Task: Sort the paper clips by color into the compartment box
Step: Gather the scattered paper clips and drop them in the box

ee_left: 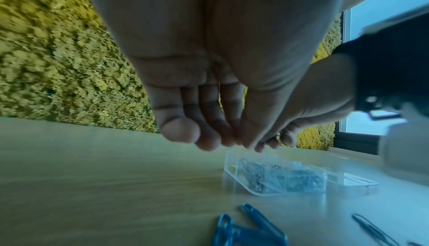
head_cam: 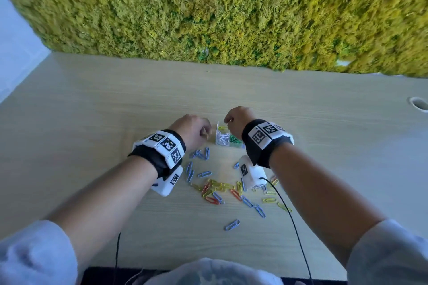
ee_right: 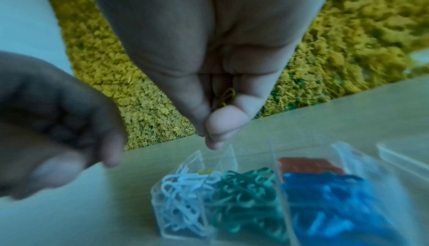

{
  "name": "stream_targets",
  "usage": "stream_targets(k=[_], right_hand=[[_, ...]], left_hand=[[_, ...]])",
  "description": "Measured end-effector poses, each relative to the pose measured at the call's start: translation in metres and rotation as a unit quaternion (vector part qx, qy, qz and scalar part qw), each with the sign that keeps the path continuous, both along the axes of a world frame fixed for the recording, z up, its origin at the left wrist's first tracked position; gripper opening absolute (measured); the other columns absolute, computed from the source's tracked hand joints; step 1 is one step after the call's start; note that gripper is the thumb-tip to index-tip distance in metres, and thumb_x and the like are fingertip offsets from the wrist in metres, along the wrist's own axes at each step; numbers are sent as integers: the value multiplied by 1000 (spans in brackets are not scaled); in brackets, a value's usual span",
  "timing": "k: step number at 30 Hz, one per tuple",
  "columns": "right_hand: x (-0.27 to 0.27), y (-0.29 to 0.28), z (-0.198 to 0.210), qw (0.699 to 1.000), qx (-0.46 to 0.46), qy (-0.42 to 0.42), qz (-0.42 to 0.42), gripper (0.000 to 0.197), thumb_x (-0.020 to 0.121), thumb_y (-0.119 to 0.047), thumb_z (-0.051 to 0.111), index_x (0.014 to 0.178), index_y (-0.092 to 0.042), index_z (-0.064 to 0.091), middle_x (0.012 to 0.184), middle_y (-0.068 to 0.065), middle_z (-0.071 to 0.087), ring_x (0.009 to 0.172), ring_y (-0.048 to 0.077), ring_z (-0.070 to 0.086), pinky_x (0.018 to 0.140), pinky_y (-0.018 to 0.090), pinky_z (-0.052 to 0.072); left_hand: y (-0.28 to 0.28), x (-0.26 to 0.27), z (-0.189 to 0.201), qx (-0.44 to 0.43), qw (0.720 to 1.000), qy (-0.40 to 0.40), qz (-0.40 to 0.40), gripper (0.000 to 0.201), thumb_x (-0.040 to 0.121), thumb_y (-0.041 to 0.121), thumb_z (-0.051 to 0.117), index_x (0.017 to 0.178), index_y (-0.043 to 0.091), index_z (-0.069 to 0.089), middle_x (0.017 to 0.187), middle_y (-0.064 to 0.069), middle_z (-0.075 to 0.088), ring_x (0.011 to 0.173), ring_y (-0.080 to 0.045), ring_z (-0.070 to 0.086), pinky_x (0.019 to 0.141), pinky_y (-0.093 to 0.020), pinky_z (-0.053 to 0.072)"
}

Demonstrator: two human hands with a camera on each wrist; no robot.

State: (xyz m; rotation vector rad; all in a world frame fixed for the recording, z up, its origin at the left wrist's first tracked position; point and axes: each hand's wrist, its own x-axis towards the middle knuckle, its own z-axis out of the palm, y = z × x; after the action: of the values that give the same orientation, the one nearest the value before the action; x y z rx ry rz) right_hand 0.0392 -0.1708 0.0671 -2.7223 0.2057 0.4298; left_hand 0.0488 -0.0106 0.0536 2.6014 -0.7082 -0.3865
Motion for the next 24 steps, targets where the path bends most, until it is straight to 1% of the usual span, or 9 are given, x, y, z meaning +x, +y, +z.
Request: stream_targets(k=[3,6,7,10,14,17,20,22,24], right_hand=[[12,13,3,997,-56,-12,56,34,95,-7,42,123,-15,60,133,0,56,119,17,57,96,25,45],[16,21,-2,994,-90,-5,65,30,96,-6,45,121,-8,60,126,6,60,115,22,60,96,28,49],[17,21,-5,994,-92,-5,59,30,94,-4,46,120,-6,61,124,9,60,112,25,61,95,30,51],[16,19,-10,995,-92,-10,45,31,89,0,50,118,-6,63,120,12,62,106,27,63,89,33,54],[7,6,-11,997,-64,-23,24,34,89,-1,47,114,-14,65,121,7,62,106,27,62,88,31,54],[-4,-7,-11,998,-46,-47,12,35,90,-1,43,109,-18,68,118,5,64,104,25,63,86,31,54],[-19,-9,-11,998,-19,-59,17,33,88,-5,45,104,-18,70,112,5,68,101,23,64,87,30,54],[-33,-5,-11,998,-11,-45,44,28,89,-11,49,102,-21,72,109,1,70,100,21,64,88,31,54],[-48,3,-12,994,-35,-2,104,24,89,-19,52,101,-25,72,106,-4,70,98,18,66,87,29,54]], left_hand=[[18,-12,-3,9,999,45,-3,15,86,12,57,93,17,69,78,7,58,76,-12,55,72,-20,42],[30,-23,-8,21,998,65,-9,12,84,15,59,91,18,69,70,15,54,73,-10,55,73,-23,47],[32,-26,-9,24,997,68,-14,12,84,16,60,92,18,69,70,16,53,73,-10,55,72,-23,46],[36,-34,-12,39,996,74,-26,13,86,20,60,96,19,68,72,15,53,71,-8,53,65,-20,39],[36,-44,-16,43,996,69,-33,11,84,18,61,92,18,69,65,17,51,59,3,46,54,-11,31],[35,-50,-17,65,994,78,-37,9,83,18,64,90,20,69,67,15,52,61,0,47,53,-8,30],[33,-52,-18,92,990,90,-53,9,81,24,68,89,22,70,67,15,53,69,-6,52,55,-13,33],[32,-53,-18,107,987,100,-63,10,81,26,68,91,23,70,67,16,51,71,-7,52,56,-15,35],[31,-55,-19,123,985,99,-71,11,81,26,68,91,23,70,68,16,51,72,-8,52,61,-19,37]])
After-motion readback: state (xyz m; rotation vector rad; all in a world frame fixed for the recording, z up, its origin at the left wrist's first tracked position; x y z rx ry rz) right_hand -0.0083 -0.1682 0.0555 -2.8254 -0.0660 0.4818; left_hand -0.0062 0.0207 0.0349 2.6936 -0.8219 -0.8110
